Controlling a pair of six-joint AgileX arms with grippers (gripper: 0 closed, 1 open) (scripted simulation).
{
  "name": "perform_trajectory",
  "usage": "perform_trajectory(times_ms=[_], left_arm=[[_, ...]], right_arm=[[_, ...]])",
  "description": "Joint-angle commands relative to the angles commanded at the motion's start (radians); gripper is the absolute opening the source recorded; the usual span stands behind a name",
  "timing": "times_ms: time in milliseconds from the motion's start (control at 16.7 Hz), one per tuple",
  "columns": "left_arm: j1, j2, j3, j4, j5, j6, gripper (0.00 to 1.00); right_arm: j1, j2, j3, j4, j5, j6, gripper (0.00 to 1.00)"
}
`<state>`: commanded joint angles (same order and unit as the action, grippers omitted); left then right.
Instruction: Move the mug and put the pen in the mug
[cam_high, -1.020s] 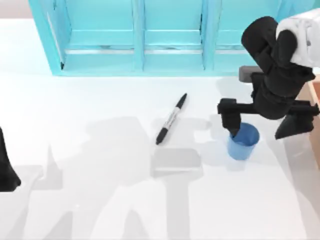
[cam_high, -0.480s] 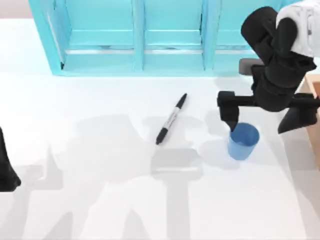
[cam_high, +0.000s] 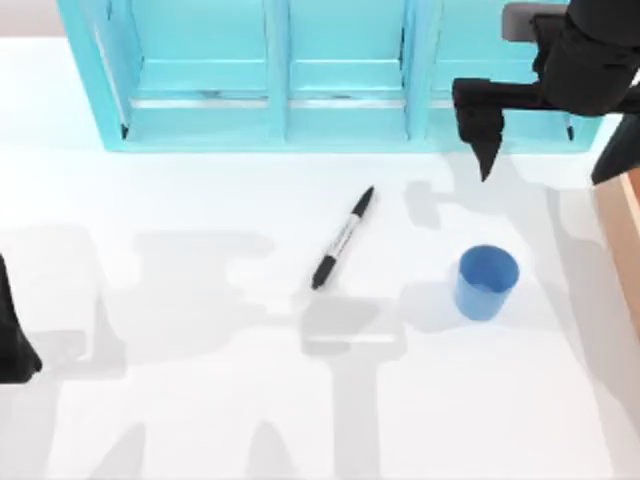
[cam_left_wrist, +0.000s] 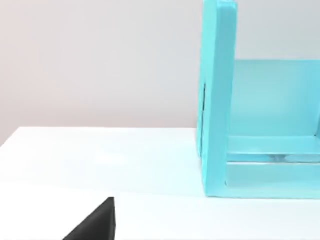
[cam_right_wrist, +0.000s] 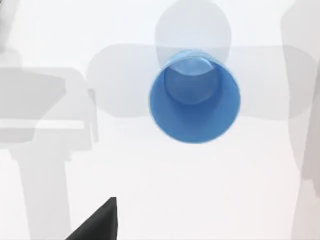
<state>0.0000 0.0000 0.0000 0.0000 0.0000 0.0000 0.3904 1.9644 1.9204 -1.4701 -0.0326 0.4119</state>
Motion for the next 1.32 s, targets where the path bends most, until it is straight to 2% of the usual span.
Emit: perform_trajectory(times_ms=[180,600,780,1140,1320], left_arm=[[0.0,0.0,0.0,0.0,0.0,0.0,1.0],[0.0,0.0,0.0,0.0,0.0,0.0,1.0],[0.0,0.0,0.0,0.0,0.0,0.0,1.0],[0.0,0.0,0.0,0.0,0.0,0.0,1.0],[0.0,0.0,0.0,0.0,0.0,0.0,1.0]], right_arm=[[-0.002,-0.011,0.057,-0.06,-0.002,-0.003,1.0],[0.012,0.026,0.068,-0.037,-0.009,0.036,1.0],[0.047,0.119,0.102,0.036,-0.026,0.169,1.0],[0.149,0.339,0.18,0.249,-0.056,0.544,1.0],[0.181,0.403,0.197,0.321,-0.069,0.638,1.0]])
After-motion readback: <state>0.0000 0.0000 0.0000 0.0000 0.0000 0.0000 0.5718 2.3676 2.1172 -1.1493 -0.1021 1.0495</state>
